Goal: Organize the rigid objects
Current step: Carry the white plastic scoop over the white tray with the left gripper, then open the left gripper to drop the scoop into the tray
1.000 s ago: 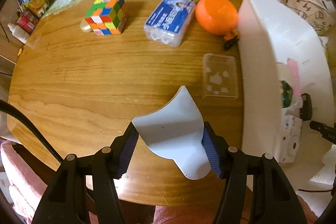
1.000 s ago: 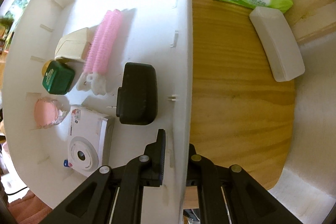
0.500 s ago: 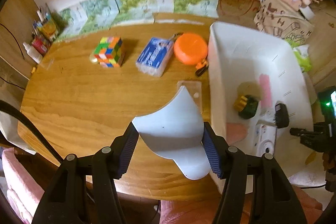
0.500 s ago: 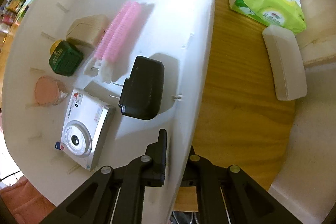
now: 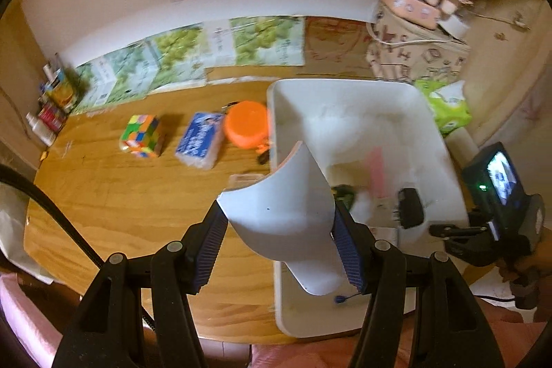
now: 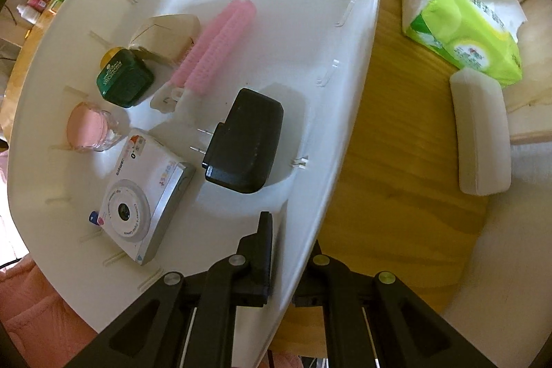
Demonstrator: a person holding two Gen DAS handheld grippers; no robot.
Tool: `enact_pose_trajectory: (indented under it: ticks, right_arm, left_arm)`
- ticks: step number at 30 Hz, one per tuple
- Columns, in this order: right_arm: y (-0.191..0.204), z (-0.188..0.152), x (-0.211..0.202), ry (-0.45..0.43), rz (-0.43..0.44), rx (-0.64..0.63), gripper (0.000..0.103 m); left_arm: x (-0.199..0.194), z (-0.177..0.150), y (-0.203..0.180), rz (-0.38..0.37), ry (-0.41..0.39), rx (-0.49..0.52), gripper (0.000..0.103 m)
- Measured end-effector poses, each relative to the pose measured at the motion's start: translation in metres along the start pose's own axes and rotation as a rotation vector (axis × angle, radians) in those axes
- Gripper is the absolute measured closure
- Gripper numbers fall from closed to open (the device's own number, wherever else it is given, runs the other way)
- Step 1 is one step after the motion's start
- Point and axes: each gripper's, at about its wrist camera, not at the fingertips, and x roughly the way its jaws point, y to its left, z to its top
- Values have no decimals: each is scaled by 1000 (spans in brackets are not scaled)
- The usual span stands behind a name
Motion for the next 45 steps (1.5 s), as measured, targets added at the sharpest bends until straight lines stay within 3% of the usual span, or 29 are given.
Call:
enact_pose_trajectory:
  ticks: [12,21,23,34,45]
  right_arm:
    - [2,-5,0,-21,3,-45,95]
    - [-1,-10,-8,-13,-3,-41,95]
    - [-4,-3,-9,-9,0,-29,95]
    - [-21,5,-11,4,8,93,96]
    - [-40,8,-12,4,-7,242,96]
  left_arm:
    - [15,6,-51,-96,28,93,39]
    - [29,9,-66,-130,65,112,37]
    - [29,10,-64,-143,66,103,29]
    - [22,20,-19,-134,40,65,24]
    - [28,26,68,-63,46,-17,24]
